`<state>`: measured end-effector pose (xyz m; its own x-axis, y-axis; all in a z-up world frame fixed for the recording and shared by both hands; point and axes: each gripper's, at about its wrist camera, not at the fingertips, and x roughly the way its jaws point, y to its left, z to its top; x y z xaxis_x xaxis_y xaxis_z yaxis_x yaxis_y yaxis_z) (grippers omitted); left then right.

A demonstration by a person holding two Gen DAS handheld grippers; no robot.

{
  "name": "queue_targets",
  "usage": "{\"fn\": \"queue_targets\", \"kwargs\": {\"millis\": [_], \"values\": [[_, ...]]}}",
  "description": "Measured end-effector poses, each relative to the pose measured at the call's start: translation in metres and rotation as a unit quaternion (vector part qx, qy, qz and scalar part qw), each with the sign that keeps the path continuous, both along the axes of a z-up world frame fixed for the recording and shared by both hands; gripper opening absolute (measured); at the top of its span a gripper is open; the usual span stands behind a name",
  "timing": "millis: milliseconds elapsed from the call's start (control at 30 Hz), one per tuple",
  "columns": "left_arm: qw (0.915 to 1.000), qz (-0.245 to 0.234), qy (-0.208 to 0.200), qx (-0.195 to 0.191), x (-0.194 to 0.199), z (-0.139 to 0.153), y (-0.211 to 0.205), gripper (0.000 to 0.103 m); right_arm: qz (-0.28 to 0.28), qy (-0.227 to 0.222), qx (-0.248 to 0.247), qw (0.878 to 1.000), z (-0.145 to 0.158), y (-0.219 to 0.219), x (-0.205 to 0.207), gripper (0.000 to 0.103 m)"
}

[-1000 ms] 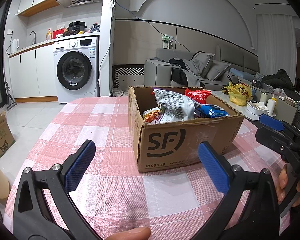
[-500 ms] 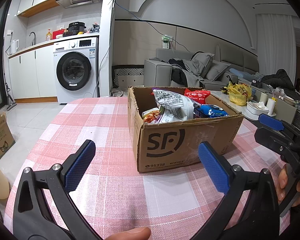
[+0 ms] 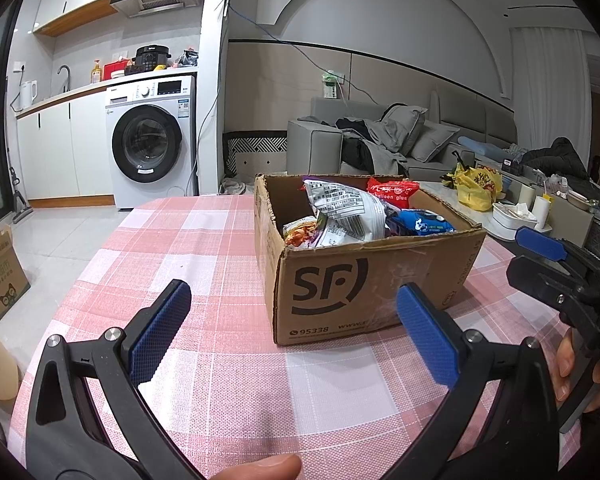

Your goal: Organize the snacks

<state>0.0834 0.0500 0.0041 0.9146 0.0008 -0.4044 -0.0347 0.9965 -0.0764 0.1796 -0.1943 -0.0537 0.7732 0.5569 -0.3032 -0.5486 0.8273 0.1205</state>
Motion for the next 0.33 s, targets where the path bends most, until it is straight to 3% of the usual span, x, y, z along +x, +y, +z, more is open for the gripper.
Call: {"fn": "queue_targets", "kwargs": {"millis": [333], "values": [[1.0000,-0.001,-0.003,0.001,0.0012,0.0018,-0.0027,0.102,0.004,-0.001,-0.004,1.000,-0.0012,0.0028,-0.0001,0.103]]}}
